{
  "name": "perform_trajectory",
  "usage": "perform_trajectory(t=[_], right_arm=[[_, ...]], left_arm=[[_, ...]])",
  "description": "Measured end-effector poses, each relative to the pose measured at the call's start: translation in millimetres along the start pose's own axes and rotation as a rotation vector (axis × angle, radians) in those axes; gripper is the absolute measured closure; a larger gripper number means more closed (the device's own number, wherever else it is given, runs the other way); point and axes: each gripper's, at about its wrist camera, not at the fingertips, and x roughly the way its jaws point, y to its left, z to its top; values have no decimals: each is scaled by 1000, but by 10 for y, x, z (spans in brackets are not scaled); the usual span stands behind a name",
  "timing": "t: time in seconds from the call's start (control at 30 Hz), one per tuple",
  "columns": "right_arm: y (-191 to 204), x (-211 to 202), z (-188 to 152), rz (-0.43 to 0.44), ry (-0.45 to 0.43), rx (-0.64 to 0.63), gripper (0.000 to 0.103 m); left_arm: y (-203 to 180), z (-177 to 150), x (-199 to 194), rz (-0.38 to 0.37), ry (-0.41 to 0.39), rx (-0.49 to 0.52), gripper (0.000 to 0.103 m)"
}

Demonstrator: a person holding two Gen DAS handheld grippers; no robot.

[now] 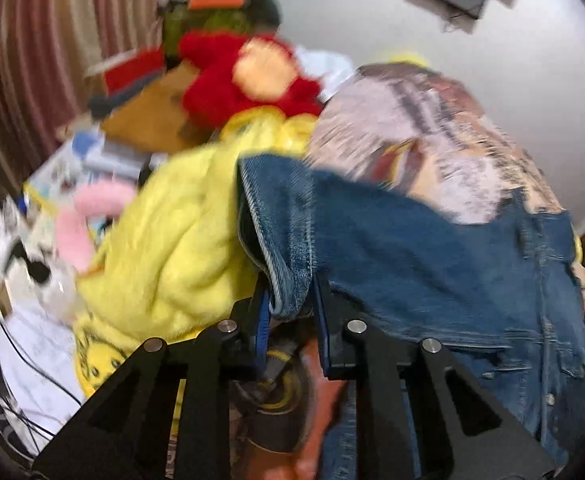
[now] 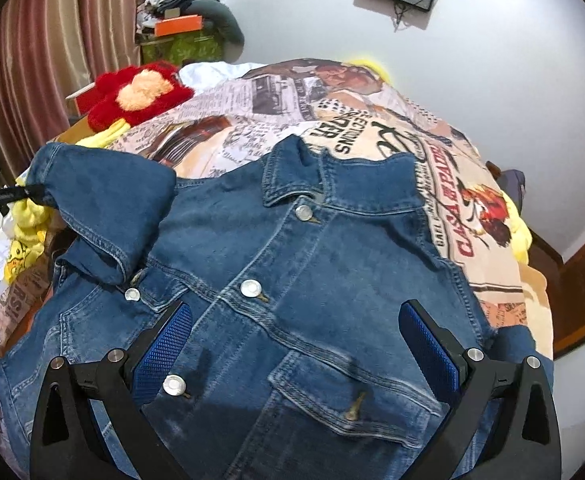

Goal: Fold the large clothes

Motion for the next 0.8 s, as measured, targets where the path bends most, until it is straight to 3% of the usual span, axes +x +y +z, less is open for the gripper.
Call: perform_trajectory(t=[0.13,0.23,0.37,0.6,0.8], right_arm=[[-173,-133,-30,-3,-26,43,0],[-319,-235,-64,-7,-45,76,0],[-559,-389,-150,-27,-65,116,0],[-1026,-647,-371,-84,-78,185,0],[-1338,-822,-539,-137,-84,230,0]], left_arm=[[-368,226,-419,-52,-100,66,85],[-718,382,-715,-130,-164,121,94],[-1314,522,-984,-240,-207,210,94],[-2371,450,-1107,-397,-196,377,97],[-3261,111,-1079,-527,-120,536,97]])
